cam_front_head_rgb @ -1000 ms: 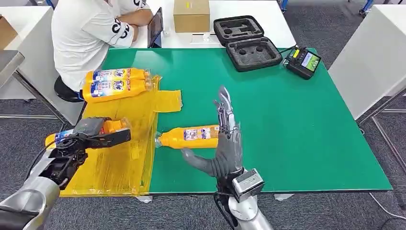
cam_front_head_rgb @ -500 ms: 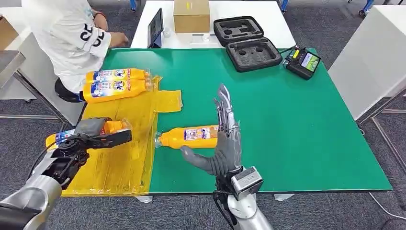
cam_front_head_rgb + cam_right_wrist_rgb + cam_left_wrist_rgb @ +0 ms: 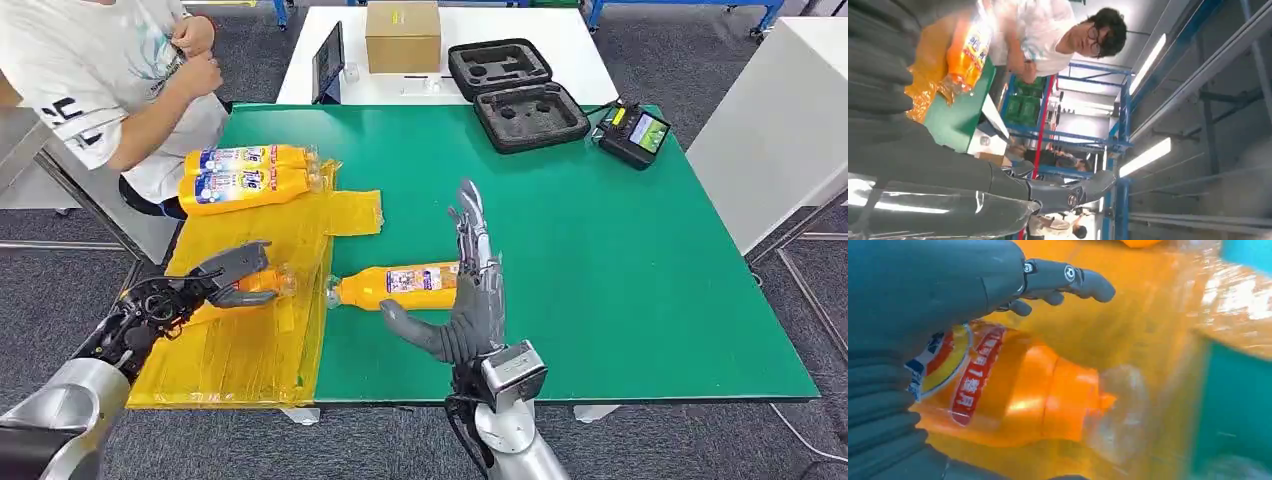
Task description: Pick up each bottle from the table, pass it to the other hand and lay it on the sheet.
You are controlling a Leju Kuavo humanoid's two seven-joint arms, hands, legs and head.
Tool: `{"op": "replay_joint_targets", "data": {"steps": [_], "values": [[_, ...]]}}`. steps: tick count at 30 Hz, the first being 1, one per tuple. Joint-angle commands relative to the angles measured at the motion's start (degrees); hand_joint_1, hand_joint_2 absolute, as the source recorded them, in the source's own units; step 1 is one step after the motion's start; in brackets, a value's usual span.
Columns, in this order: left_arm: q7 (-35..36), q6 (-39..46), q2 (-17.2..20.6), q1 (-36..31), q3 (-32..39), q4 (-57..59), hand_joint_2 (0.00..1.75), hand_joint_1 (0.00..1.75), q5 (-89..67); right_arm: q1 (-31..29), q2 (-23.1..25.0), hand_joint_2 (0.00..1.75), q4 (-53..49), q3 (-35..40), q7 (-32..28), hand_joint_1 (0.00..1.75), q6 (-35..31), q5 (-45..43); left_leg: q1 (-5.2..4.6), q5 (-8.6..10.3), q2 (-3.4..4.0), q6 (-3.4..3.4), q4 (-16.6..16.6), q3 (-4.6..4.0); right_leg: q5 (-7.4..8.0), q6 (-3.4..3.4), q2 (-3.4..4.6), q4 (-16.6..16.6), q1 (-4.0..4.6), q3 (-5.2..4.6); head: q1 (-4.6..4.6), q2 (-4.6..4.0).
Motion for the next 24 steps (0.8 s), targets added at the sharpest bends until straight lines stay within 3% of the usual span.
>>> {"op": "replay_joint_targets", "data": {"steps": [1,4,6,7,9,10,11,16,18,20,22,24], "values": [[1.60,-4.91,-4.29,5.22,6.39,0.85,0.00,0.00,11.88,-0.77,-0.28,1.75,4.23,-1.22,0.81,0.00,-1.10,0.01,-0.01,0.00,0.08,-0.02,-0.16,0.25,0.03,-0.02,0.16,-0.17,-0.02,0.24,0.02,0.00],[1.61,-4.65,-4.57,5.54,8.06,0.28,0.00,0.00,15.24,-0.48,-0.38,1.75,4.59,-1.00,1.05,0.00,-1.33,0.32,-0.03,0.01,0.08,-0.03,-0.19,0.32,0.02,-0.02,0.14,-0.17,-0.03,0.30,0.02,0.00],[-2.33,13.30,-5.86,5.54,7.07,-2.68,0.00,0.00,14.71,0.58,-0.50,1.75,3.63,-1.09,0.94,0.00,-2.29,0.91,-0.01,0.00,0.07,-0.03,-0.19,0.31,0.03,-0.03,0.14,-0.18,-0.01,0.29,0.00,0.00],[-2.00,13.62,-5.99,5.29,6.79,-2.84,0.00,0.00,14.77,0.79,-0.55,1.75,3.40,-1.12,0.94,0.00,-2.38,0.97,-0.01,0.00,-0.04,-0.02,-0.12,0.24,-0.01,-0.02,0.02,-0.12,-0.01,0.26,0.02,0.00],[-8.75,34.08,-6.98,5.97,8.08,-7.40,0.00,0.00,12.49,0.75,-1.49,1.75,3.60,-0.14,2.11,0.00,-5.07,7.31,-0.01,0.02,-0.09,-0.02,-0.12,0.21,-0.02,-0.02,-0.03,-0.12,-0.01,0.23,-0.02,0.00],[-10.13,38.51,-7.41,6.32,9.33,-9.51,0.00,0.00,13.11,0.33,-2.10,1.75,4.25,0.72,4.22,0.00,-7.06,13.25,0.03,-0.01,-0.04,-0.01,-0.03,0.11,-0.01,-0.01,0.01,-0.07,0.03,0.12,0.02,0.00],[-12.06,43.36,-7.25,6.93,10.18,-11.87,1.75,0.00,13.88,-0.88,-3.86,1.75,5.92,2.36,13.30,0.00,-8.56,28.67,0.08,-0.03,-0.06,-0.03,0.00,0.09,-0.01,-0.03,0.02,-0.09,0.07,0.11,0.04,0.00],[-12.67,44.39,-6.22,7.31,9.67,-12.95,1.75,0.00,13.01,-1.18,-3.76,1.75,6.28,1.74,13.50,0.00,-8.51,28.97,0.08,-0.04,0.09,-0.05,-0.01,-0.10,0.00,-0.06,0.15,-0.07,0.07,-0.12,0.02,0.00],[-16.66,53.13,-6.17,9.36,10.84,-17.15,1.75,0.00,12.36,-3.18,-5.16,1.75,10.19,1.79,28.31,0.00,-4.82,50.27,0.07,0.01,0.06,-0.02,-0.02,-0.21,0.04,-0.03,0.07,-0.07,0.06,-0.19,0.00,0.00],[-16.66,56.45,-5.55,12.86,10.65,-24.86,1.75,0.00,14.81,-5.91,-5.62,1.75,14.61,1.14,34.04,0.00,-0.23,55.58,0.09,-0.02,0.17,-0.01,0.00,-0.22,0.05,-0.03,0.18,-0.07,0.08,-0.21,0.02,0.00],[-16.66,56.48,-5.11,13.76,10.37,-25.73,1.75,0.00,15.43,-7.61,-5.44,1.75,17.47,0.61,33.62,0.00,-0.40,55.28,0.12,-0.04,0.40,-0.03,-0.02,-0.29,0.12,-0.03,0.43,-0.09,0.14,-0.33,0.00,0.00],[-16.66,59.20,-4.74,16.26,9.28,-32.35,1.75,0.00,17.05,-11.35,-5.97,1.75,24.00,0.11,36.87,0.00,3.94,57.24,0.10,-0.04,0.34,-0.04,-0.03,-0.26,0.06,-0.04,0.42,-0.08,0.12,-0.29,0.02,0.00]]}}
